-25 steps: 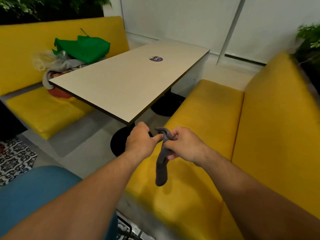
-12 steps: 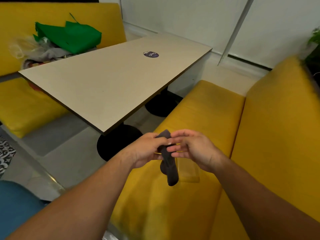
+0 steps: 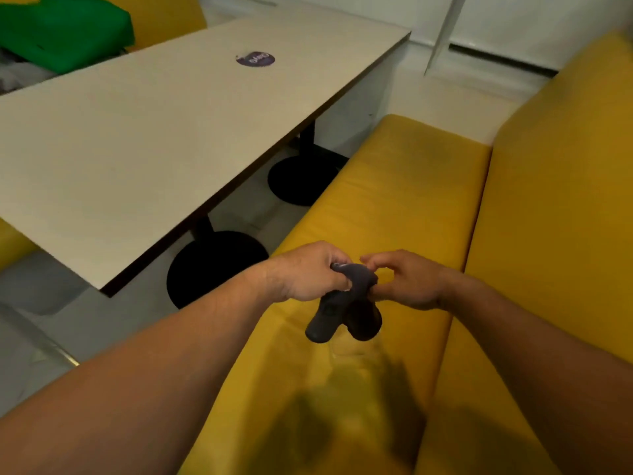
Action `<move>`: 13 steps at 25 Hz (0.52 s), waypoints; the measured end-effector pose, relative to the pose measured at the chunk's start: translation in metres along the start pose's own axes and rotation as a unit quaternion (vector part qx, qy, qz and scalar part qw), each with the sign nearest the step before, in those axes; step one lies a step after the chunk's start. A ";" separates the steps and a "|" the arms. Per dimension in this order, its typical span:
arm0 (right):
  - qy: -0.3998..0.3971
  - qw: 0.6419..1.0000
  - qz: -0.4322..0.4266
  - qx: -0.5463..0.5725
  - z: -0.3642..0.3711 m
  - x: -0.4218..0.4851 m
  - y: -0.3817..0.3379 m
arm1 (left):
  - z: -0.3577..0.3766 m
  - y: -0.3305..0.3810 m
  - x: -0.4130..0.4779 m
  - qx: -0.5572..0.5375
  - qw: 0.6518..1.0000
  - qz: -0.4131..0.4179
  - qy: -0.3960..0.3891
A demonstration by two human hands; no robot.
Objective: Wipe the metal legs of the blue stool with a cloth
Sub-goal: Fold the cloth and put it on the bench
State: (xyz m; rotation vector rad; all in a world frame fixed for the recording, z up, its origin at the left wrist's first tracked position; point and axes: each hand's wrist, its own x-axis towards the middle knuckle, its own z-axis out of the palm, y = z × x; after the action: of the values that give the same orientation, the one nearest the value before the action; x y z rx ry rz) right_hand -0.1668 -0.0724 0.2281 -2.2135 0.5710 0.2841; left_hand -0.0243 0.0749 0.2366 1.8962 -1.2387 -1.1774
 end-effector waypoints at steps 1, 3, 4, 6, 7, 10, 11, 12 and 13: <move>-0.002 0.999 0.019 0.039 -0.002 0.004 0.009 | 0.004 -0.005 0.011 -0.028 0.999 -0.006 0.019; 0.021 0.995 0.050 0.084 -0.002 0.014 0.029 | 0.018 -0.018 0.031 -0.104 0.992 -0.027 0.071; 0.044 0.993 0.059 0.087 0.001 0.021 0.037 | 0.028 -0.025 0.042 -0.129 0.985 -0.040 0.104; 0.104 0.989 0.072 0.078 0.013 0.036 0.053 | 0.052 -0.040 0.063 -0.175 0.968 -0.070 0.167; 0.131 0.985 0.078 0.077 0.021 0.042 0.057 | 0.062 -0.046 0.070 -0.208 0.955 -0.087 0.191; 0.140 0.981 0.107 0.082 0.044 0.069 0.082 | 0.088 -0.077 0.099 -0.295 0.914 -0.155 0.233; 0.126 0.981 0.122 0.086 0.050 0.077 0.091 | 0.092 -0.088 0.106 -0.308 0.905 -0.179 0.232; 0.116 0.980 0.136 0.087 0.055 0.084 0.098 | 0.096 -0.100 0.113 -0.311 0.902 -0.195 0.226; 0.110 0.980 0.148 0.075 0.059 0.090 0.106 | 0.099 -0.110 0.120 -0.295 0.907 -0.203 0.221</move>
State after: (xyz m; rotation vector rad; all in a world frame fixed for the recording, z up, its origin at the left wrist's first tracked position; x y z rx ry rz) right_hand -0.1410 -0.1148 0.0855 -2.0236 1.0150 0.1428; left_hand -0.0475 0.0088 0.0596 1.8278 -0.2009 -1.0693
